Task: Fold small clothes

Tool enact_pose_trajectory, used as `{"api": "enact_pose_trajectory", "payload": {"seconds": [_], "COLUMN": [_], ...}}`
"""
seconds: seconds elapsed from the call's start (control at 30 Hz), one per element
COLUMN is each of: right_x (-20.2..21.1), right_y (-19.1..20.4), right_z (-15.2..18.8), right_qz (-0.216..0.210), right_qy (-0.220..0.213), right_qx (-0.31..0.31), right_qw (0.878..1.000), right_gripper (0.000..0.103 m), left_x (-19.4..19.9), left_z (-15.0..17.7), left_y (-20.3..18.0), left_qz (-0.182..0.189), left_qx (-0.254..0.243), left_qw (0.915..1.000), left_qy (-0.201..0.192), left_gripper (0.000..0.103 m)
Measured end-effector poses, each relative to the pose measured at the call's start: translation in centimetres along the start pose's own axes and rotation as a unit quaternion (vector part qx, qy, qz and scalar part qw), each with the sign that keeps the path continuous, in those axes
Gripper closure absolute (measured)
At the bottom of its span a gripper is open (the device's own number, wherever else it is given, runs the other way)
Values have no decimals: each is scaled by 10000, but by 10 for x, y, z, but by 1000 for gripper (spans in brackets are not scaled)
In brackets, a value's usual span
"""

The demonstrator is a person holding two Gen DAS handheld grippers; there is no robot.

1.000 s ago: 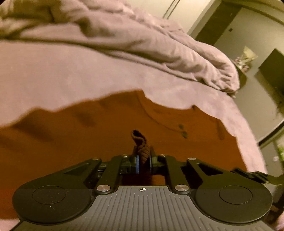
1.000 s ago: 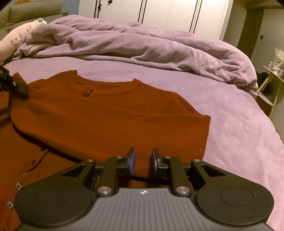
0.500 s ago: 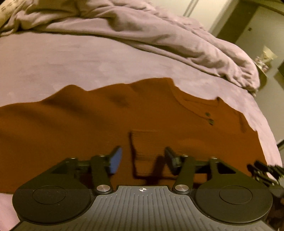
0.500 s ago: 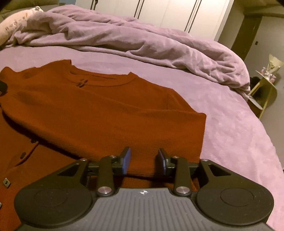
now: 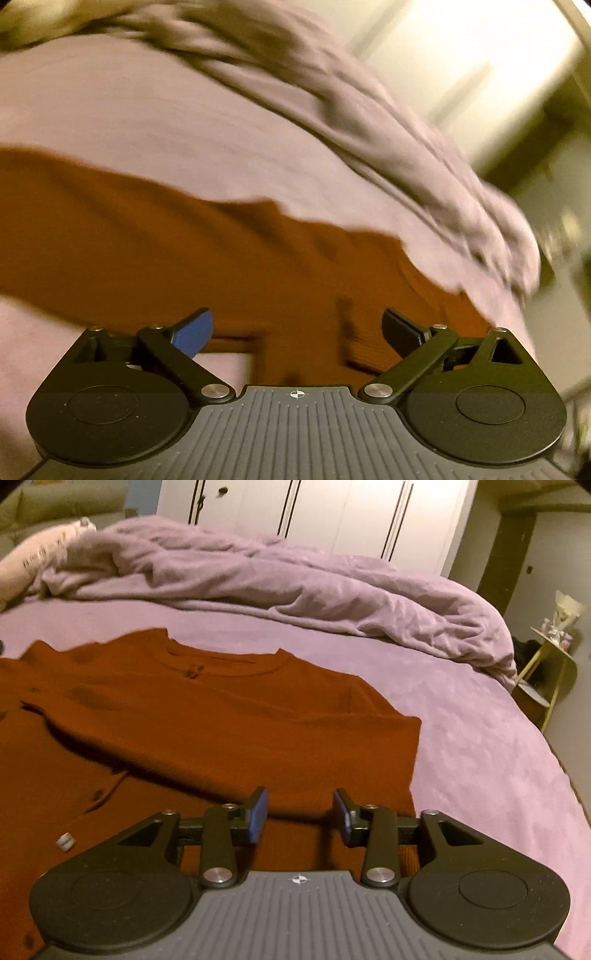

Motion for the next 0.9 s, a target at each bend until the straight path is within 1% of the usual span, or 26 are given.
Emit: {"api": "enact_pose_trajectory", "payload": {"seconds": [0.07,0.13,0.17,0.23,0.3,0.33,0.37,0.4,0.43,0.5,0.57,0.6,0.63,0.67,0.7,0.73,0.8,0.83,0.87,0.9], "right_x": [12,20,23,29,32,33,34,34,35,37,38,38,38,38,38,38,39,38,38,38], "right_y": [1,2,3,3,3,2,2,2,3,3,3,3,3,3,3,2,2,2,1,1], "right_z": [10,18,22,27,30,30,30,29,29,28,27,27,27,27,27,27,27,27,26,27], "right_qz": [-112,-198,-221,-206,-228,-228,-223,-221,-219,-209,-213,-211,-214,-212,-206,-215,-219,-208,-198,-187], "right_qy": [-4,53,87,102,151,185,200,218,225,190,185,183,183,189,190,196,217,215,216,221], "right_qx": [-143,-262,-308,-421,-540,-591,-617,-623,-610,-587,-584,-585,-580,-581,-589,-593,-614,-621,-623,-628], "right_qw": [9998,9994,9992,9988,9982,9978,9976,9976,9976,9979,9979,9979,9979,9979,9979,9978,9976,9976,9976,9976], "right_gripper": [62,62,62,62,62,62,62,62,62,62,61,61,61,61,61,61,61,61,61,61], "left_x": [16,29,35,46,51,53,57,60,64,67,69,71,72,72,73,72,73,72,71,71], "left_z": [2,6,8,11,11,10,9,7,6,5,5,3,1,-2,-5,-9,-18,-22,-26,-25], "left_y": [37,70,83,102,116,121,128,134,143,162,182,191,198,201,203,202,199,196,193,192], "left_qz": [-270,-612,-610,-247,-148,-113,-184,-423,-584,-625,-496,-509,-533,-597,-720,-832,-1038,-1082,-1125,-1161], "left_qx": [405,763,947,1321,1689,1796,1885,1934,1971,2259,2729,2944,3078,3117,3080,2991,2754,2609,2449,2333], "left_qw": [9987,9951,9935,9903,9844,9821,9794,9770,9745,9651,9504,9423,9367,9342,9337,9353,9398,9432,9474,9505], "left_qy": [-124,-129,-167,-356,-464,-562,-699,-793,-903,-1165,-1406,-1507,-1581,-1632,-1680,-1699,-1737,-1747,-1724,-1693], "left_gripper": [2,3,3,12,19,19,18,18,18,20,27,36,41,44,46,46,46,48,52,66]}}
Point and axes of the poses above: each gripper's, at about its wrist camera, not at the fingertips, and x roughly against the way its jaws point, y to its left, z to its underside, the point moved 4 cm from there along -x, roughly the way its jaws point, and after that the axes turned 8 degrees about -x, right-handed, at the moved point
